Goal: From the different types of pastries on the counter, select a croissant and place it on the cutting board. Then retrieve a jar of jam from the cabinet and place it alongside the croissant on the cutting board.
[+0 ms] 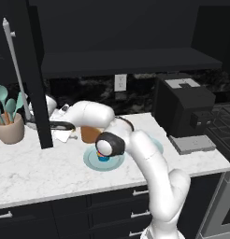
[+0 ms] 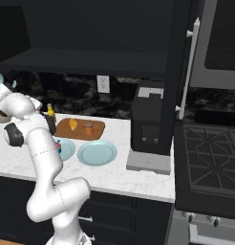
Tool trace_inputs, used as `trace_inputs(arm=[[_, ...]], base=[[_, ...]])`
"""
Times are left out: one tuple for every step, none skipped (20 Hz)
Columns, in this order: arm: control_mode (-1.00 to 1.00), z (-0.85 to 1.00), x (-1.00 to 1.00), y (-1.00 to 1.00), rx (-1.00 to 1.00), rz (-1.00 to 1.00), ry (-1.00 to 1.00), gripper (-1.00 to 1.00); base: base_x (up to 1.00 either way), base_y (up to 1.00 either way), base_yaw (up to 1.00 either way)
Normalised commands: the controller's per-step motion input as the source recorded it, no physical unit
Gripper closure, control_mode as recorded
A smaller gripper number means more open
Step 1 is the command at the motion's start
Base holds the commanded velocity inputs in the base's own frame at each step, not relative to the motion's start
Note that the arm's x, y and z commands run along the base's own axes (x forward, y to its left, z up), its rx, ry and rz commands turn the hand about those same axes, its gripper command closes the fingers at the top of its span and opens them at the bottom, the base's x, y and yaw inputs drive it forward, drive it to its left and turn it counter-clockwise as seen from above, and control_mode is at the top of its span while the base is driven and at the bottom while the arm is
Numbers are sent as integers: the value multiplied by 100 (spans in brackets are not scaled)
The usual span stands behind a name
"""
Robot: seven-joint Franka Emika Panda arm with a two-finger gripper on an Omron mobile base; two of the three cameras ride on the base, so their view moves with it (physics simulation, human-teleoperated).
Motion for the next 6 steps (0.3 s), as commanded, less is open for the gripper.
trace_inputs(arm=[[-100, 34, -100, -92, -9, 0, 26, -100], [-100, 79, -100, -100, -3, 0, 16, -100], [-100, 82, -100, -95, -3, 0, 14, -100], [-100, 84, -100, -90, -4, 0, 15, -100], [-100, 86, -100, -86, -4, 0, 18, -100], [-100, 85, -100, -88, -3, 0, 19, -100]], base=[[0, 0, 0], [0, 0, 0], [0, 0, 0], [0, 0, 0], [0, 0, 0], [0, 0, 0]])
